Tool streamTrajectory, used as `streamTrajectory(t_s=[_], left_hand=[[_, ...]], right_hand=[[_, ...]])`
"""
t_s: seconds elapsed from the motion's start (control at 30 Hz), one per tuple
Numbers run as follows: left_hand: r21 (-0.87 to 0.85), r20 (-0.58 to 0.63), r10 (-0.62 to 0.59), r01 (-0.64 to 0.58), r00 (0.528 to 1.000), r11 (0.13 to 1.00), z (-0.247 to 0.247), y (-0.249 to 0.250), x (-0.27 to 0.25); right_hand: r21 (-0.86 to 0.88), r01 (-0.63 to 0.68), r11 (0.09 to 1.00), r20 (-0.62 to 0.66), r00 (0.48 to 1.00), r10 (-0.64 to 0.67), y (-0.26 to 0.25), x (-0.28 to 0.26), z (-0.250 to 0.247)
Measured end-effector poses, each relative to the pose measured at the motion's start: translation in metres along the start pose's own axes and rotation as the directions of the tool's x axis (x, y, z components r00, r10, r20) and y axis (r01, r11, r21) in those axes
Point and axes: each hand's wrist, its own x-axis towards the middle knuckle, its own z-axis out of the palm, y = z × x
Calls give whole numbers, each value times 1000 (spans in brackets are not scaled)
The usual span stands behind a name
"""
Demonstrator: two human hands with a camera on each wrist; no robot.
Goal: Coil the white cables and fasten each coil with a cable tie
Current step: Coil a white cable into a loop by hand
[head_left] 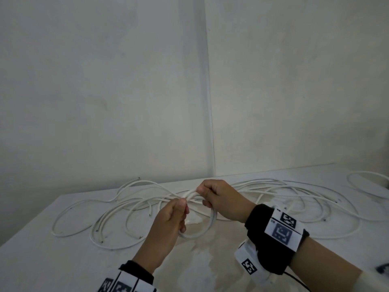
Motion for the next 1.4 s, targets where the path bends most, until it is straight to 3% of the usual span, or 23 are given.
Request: streamTrajectory(t_s=[0.17, 0.23, 0.3, 0.4, 0.57, 0.63, 0.7, 0.77, 0.83, 0.9, 0.93, 1.03, 1.17, 1.27, 1.4], left_hand=[[-72, -123, -39, 30, 992, 997, -2, -1, 7], [-186, -128, -87, 62, 988, 981, -2, 0, 9], [-174, -121, -71, 50, 990, 984, 1, 0, 9], [80, -126, 47, -37, 991, 996, 1, 0, 10], [349, -49, 214, -184, 976, 919, -9, -8, 11], [457, -12, 293, -255, 956, 852, -13, -14, 12], [621, 43, 371, -316, 928, 718, -18, -20, 14], [672, 71, 370, -319, 926, 668, -20, -25, 13], [546, 43, 286, -262, 957, 796, -17, -24, 10], [319, 34, 94, -100, 995, 943, -16, -18, 9], [237, 30, 19, -26, 999, 971, -16, -15, 9], [67, 49, -113, 109, 992, 992, -17, -5, 14], [-189, 201, -243, 281, 949, 941, -9, 9, 18], [-254, 192, -250, 294, 949, 921, -2, 15, 15], [-218, 147, -218, 247, 965, 944, 2, 16, 12]], right_hand=[[-45, 74, 996, -36, 996, -76, 0, -8, 5], [-85, 103, 991, -66, 992, -109, 4, -13, 10], [-129, 111, 985, -116, 985, -126, 7, -13, 10], [-139, 119, 983, -112, 985, -135, 4, -11, 5], [-94, 123, 988, -65, 989, -130, 0, -7, 0], [-90, 107, 990, -60, 992, -112, 1, -6, -3], [-100, 101, 990, -42, 993, -106, 2, -5, -5], [-109, 89, 990, -23, 996, -92, 4, -6, -4], [-117, 71, 991, -4, 997, -71, 5, -7, -4], [-113, 56, 992, 16, 998, -54, 5, -9, -5], [-107, 49, 993, 23, 999, -47, 5, -10, -6], [-105, 44, 993, 40, 998, -40, 3, -11, -8], [-123, 46, 991, 78, 996, -37, -2, -11, -9], [-65, 29, 997, 69, 997, -24, -7, -12, -13], [-19, 19, 1000, 81, 997, -18, -13, -15, -18]])
